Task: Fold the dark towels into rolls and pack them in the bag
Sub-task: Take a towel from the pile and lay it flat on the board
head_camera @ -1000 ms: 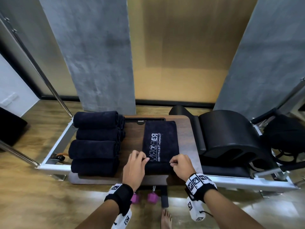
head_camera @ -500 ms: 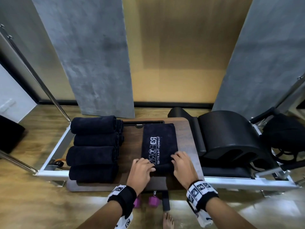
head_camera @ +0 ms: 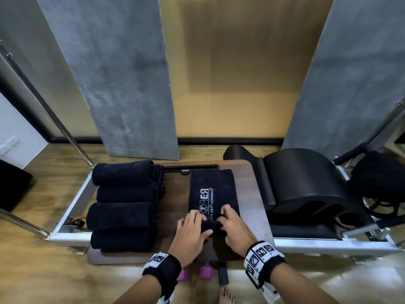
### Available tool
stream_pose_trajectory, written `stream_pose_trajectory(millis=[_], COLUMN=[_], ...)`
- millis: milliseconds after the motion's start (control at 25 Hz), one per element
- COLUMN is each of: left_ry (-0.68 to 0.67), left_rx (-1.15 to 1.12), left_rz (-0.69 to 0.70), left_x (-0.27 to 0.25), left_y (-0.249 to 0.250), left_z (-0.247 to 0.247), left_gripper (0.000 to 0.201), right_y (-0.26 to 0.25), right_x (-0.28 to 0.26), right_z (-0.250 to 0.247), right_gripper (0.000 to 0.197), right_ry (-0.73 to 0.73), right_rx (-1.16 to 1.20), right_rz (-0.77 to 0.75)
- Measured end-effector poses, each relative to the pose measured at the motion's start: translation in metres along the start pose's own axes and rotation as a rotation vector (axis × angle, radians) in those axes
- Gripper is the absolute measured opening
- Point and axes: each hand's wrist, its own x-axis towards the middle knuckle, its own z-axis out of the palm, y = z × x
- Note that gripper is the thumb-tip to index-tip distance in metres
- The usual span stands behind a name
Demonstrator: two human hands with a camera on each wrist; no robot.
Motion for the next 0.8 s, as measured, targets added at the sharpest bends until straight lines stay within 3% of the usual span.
stream_pose_trajectory(millis=[200, 320, 400, 480, 600, 680, 800], left_ry=[0.008, -0.005, 0.003, 0.017, -0.002, 0.007, 0.027], left_rx=[0.148, 0.124, 0.137, 0.130, 0.115, 0.108, 0.039], left_rz=[-0.030, -0.106, -0.152, -0.190, -0.189, -0.141, -0.079], left_x=[0.002, 0.014, 0.019, 0.024, 0.030, 0.026, 0.015], left_y=[-0.004, 0.001, 0.004, 0.005, 0.003, -0.001, -0.008], left_z=[-0.002, -0.004, -0.002, -0.002, -0.004, -0.004, -0.005], left_gripper=[0.028, 0.018, 0.019, 0.021, 0.019, 0.018, 0.044], right_y=[0.001, 0.001, 0.002, 0.000, 0.002, -0.001, -0.002], right_x=[0.003, 0.006, 0.007, 0.004, -0.003, -0.003, 0.002], right_z=[0.000, -0.004, -0.006, -0.006, -0.003, -0.003, -0.005], right_gripper=[0.042, 0.056, 0.044, 0.026, 0.051, 0.046, 0.028], right_ry=[-0.028, 0.014, 0.054, 0.103, 0.080, 0.066, 0.045], right_rx=[-0.113, 0.041, 0.073, -0.043, -0.210, -0.288, -0.314], right_rz=[0.055, 0.107, 0.098, 0.032, -0.008, -0.013, -0.021])
